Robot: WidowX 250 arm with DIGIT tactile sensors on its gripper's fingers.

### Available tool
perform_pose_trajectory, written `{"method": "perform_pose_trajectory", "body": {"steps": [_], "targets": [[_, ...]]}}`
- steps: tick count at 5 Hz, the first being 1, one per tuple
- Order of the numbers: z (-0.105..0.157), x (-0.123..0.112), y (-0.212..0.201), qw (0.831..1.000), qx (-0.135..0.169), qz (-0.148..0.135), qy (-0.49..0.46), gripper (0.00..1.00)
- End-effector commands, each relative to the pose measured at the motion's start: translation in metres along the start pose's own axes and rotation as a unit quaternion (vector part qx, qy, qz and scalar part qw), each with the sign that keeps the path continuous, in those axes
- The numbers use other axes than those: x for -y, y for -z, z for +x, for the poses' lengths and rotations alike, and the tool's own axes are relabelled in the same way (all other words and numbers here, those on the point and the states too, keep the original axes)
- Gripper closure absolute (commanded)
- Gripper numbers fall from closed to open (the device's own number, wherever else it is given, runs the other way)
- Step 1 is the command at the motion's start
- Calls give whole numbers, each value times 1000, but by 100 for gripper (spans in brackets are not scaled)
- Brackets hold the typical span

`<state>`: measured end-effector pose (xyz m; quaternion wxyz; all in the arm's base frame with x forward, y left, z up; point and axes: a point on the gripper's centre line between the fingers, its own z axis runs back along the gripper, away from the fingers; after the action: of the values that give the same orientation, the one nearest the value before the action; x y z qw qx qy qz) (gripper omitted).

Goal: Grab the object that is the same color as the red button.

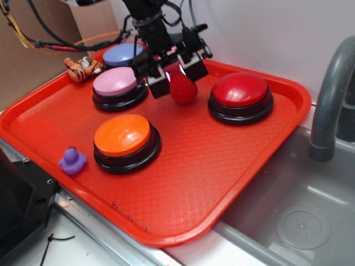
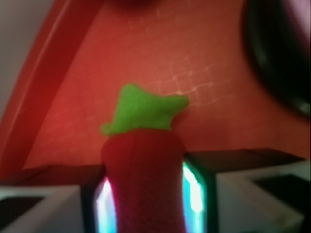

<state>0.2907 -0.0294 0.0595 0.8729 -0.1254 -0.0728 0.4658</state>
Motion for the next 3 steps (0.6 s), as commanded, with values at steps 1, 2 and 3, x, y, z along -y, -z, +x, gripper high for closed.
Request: {"method": "perform_pose_trajectory", "body": {"steps": [1,2,3], "targets": [[-14,-4,-87,983,43,-5,179,100],[-28,-13,-117,957,4,38,286,100],[-30,-31,-149,945,-2,51,323,100]]}}
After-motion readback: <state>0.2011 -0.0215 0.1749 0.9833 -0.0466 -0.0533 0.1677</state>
